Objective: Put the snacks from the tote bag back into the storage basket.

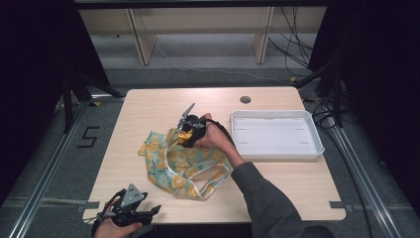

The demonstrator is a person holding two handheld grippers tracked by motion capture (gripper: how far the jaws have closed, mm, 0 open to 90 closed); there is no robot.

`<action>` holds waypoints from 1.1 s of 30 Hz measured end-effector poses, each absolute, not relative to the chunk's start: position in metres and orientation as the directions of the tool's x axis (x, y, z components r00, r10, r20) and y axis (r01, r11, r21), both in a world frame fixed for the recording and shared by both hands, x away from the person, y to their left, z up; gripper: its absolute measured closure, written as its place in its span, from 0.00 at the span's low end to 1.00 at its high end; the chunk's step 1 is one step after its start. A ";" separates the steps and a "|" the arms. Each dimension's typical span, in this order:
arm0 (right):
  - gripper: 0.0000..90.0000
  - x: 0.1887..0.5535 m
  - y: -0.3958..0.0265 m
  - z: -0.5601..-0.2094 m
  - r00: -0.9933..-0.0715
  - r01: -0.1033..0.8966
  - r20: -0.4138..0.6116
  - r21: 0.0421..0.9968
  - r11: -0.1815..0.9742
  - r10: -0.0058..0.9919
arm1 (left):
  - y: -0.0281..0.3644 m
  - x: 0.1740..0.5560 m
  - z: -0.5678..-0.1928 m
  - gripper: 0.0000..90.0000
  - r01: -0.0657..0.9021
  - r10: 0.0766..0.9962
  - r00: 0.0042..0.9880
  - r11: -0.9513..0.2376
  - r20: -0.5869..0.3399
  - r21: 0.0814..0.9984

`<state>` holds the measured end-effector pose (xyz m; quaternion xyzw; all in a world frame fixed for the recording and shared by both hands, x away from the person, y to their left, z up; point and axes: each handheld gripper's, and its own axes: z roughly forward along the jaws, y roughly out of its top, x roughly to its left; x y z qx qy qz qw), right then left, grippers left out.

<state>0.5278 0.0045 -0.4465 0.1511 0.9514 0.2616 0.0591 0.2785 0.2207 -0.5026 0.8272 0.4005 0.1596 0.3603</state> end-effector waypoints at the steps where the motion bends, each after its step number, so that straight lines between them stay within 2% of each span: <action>1: 0.56 0.528 0.005 -0.447 -0.947 0.257 -0.033 0.516 0.817 0.318 | 0.221 0.278 -0.503 0.38 0.548 0.778 0.628 -0.420 -0.024 0.724; 7: 0.57 0.527 0.006 -0.446 -0.950 0.240 -0.049 0.514 0.823 0.307 | 0.224 0.280 -0.502 0.38 0.536 0.764 0.645 -0.458 0.006 0.709; 8: 0.57 0.526 0.006 -0.445 -0.949 0.243 -0.051 0.508 0.826 0.311 | 0.222 0.279 -0.504 0.38 0.552 0.781 0.624 -0.421 -0.022 0.720; 11: 0.58 0.525 0.007 -0.443 -0.941 0.268 -0.046 0.504 0.821 0.335 | 0.222 0.280 -0.504 0.38 0.548 0.782 0.623 -0.420 -0.017 0.723; 14: 0.58 0.524 0.007 -0.438 -0.943 0.249 -0.066 0.512 0.822 0.327 | 0.224 0.280 -0.502 0.38 0.542 0.770 0.638 -0.450 0.000 0.709; 15: 0.58 0.524 0.007 -0.438 -0.943 0.249 -0.066 0.512 0.822 0.327 | 0.222 0.279 -0.504 0.38 0.550 0.784 0.621 -0.412 -0.025 0.727; 18: 0.58 0.523 0.006 -0.424 -0.937 0.255 -0.074 0.521 0.814 0.341 | 0.224 0.280 -0.503 0.38 0.548 0.776 0.630 -0.440 -0.005 0.712; 20: 0.58 0.522 0.006 -0.415 -0.937 0.252 -0.075 0.529 0.810 0.341 | 0.222 0.279 -0.504 0.38 0.551 0.785 0.619 -0.409 -0.028 0.728; 23: 0.58 0.520 0.005 -0.406 -0.934 0.252 -0.082 0.537 0.805 0.347 | 0.224 0.280 -0.503 0.38 0.549 0.777 0.629 -0.438 -0.006 0.712; 29: 0.58 0.516 -0.002 -0.375 -0.928 0.252 -0.095 0.552 0.795 0.360 | 0.223 0.280 -0.503 0.35 0.543 0.786 0.618 -0.425 -0.002 0.724; 33: 0.58 0.513 -0.008 -0.362 -0.929 0.242 -0.103 0.560 0.792 0.356 | 0.223 0.280 -0.503 0.33 0.560 0.796 0.604 -0.398 -0.029 0.727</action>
